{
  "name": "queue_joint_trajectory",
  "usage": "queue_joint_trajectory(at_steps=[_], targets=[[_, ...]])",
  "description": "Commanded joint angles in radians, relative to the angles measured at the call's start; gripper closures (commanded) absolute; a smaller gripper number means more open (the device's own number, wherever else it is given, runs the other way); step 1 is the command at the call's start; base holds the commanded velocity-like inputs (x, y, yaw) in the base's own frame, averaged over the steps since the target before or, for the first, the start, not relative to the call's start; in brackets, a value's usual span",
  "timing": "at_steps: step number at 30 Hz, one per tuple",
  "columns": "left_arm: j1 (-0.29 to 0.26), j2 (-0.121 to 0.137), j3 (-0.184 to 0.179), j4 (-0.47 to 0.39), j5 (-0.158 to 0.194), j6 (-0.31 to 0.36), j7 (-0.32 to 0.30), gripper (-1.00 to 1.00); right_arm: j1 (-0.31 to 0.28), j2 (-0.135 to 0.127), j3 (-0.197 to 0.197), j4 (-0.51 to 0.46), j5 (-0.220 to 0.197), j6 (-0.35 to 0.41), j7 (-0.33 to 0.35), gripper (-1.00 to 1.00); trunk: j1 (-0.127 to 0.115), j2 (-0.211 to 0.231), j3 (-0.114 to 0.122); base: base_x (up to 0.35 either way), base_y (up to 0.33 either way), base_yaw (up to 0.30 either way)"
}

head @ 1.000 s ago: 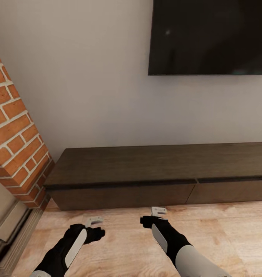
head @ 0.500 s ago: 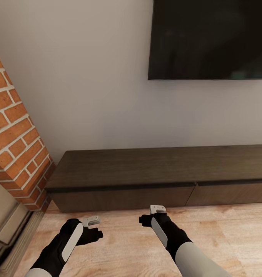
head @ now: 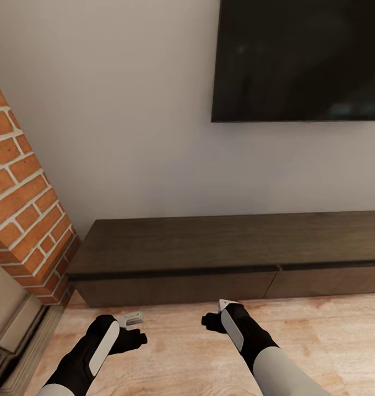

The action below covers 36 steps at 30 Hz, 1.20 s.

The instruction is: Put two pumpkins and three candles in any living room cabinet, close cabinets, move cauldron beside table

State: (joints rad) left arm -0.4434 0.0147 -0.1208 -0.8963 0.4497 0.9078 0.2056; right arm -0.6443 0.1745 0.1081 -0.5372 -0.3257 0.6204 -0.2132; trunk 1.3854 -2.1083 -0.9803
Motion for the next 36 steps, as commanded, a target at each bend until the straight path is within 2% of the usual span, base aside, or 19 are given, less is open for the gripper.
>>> queue_joint_trajectory(at_steps=[1,7,9,11,12,14,17,23,27,32,36], targets=[[0.0,0.001,0.0,0.0,0.0,-0.001,0.0,-1.0,0.002,0.0,0.0,0.0,0.0,0.001,0.0,-1.0,-0.004,0.007,0.003,0.0,0.0,0.0],[0.0,0.005,-0.001,0.016,0.0,-0.006,0.002,-1.0,0.008,0.0,0.001,0.001,-0.001,-0.005,0.003,-1.0,-0.027,0.049,0.022,-0.046,0.0,0.0],[0.002,0.005,-0.001,0.036,0.0,-0.009,0.003,-1.0,0.013,0.0,0.001,0.002,0.0,-0.007,0.003,-1.0,-0.035,0.063,0.028,-0.233,0.0,0.0],[0.003,0.008,-0.001,0.093,-0.001,-0.024,0.004,-1.0,0.035,0.0,0.001,0.001,0.003,-0.009,0.003,-1.0,-0.042,0.077,0.035,-0.272,0.0,0.0],[0.003,0.014,-0.001,0.2,-0.002,-0.109,0.004,-1.0,0.074,0.0,0.004,0.002,0.012,-0.012,0.0,-1.0,-0.046,0.084,0.038,-0.077,0.0,0.0],[0.003,0.015,-0.002,0.309,-0.002,-0.203,0.005,-1.0,0.128,0.0,0.005,0.008,0.015,-0.051,0.0,-1.0,-0.054,0.098,0.044,-0.032,0.0,0.0],[0.003,0.016,-0.008,0.428,-0.003,-0.324,0.005,-1.0,0.19,0.0,0.005,0.01,0.017,-0.121,0.002,-1.0,-0.065,0.119,0.053,-0.011,0.0,0.0],[0.003,0.016,-0.016,0.588,-0.004,-0.503,0.005,-1.0,0.247,0.0,0.006,0.012,0.015,-0.154,0.0,-1.0,-0.088,0.161,0.072,-0.004,0.0,0.0],[0.003,0.017,-0.017,0.659,-0.004,-0.587,0.003,-1.0,0.258,0.0,0.012,0.042,0.017,-0.188,-0.001,-1.0,-0.104,0.189,0.085,-0.123,0.0,0.0],[0.005,0.019,-0.02,0.677,-0.003,-0.607,0.007,-1.0,0.259,0.0,0.015,0.058,0.019,-0.198,-0.002,-1.0,-0.123,0.224,0.1,-0.045,0.0,0.0],[0.007,0.019,-0.021,0.729,-0.003,-0.66,0.007,-1.0,0.263,0.0,0.015,0.065,0.017,-0.201,-0.002,-1.0,-0.138,0.252,0.113,-0.006,0.0,0.0]])
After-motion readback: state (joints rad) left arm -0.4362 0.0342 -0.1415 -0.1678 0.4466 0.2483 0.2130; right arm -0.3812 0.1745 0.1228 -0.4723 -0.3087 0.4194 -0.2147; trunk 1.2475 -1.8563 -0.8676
